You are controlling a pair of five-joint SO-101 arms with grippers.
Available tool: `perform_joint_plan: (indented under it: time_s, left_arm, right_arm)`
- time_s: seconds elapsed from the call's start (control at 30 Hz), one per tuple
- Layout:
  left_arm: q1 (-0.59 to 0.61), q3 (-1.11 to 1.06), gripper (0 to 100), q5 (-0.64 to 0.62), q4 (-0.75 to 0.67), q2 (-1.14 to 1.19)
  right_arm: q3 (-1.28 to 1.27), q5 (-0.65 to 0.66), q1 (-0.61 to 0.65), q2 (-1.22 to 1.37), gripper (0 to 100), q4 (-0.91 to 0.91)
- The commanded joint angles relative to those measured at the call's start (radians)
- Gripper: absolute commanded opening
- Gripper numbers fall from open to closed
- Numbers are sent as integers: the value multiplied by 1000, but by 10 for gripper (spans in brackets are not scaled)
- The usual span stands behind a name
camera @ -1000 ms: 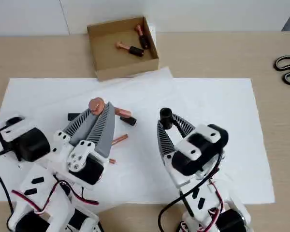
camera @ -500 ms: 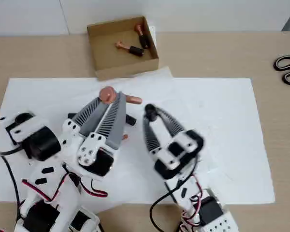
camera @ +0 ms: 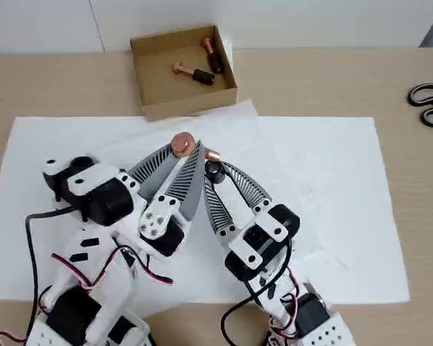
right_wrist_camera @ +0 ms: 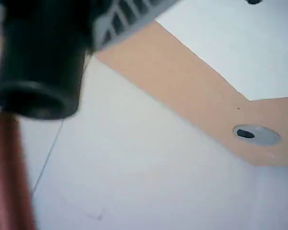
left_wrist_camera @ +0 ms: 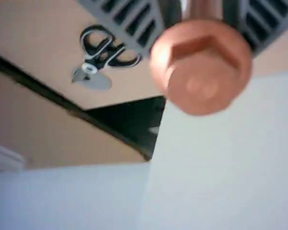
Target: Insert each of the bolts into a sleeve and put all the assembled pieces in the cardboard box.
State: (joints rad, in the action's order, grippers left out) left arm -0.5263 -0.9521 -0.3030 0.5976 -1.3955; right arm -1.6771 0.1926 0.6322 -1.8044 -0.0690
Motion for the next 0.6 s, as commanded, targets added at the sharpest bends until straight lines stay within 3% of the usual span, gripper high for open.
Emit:
perform_joint_plan:
  time_s: [0.0, 0.4, 0.57]
  left_arm:
    - [-5, 74, 6, 26, 54, 2]
    - [-8, 131, 6, 23, 184, 9]
    - [-78, 131, 6, 25, 276, 9]
  right_arm:
    - [-5, 8, 1, -12, 6, 25]
    - [-6, 8, 1, -12, 6, 24]
    - [-6, 8, -1, -12, 5, 24]
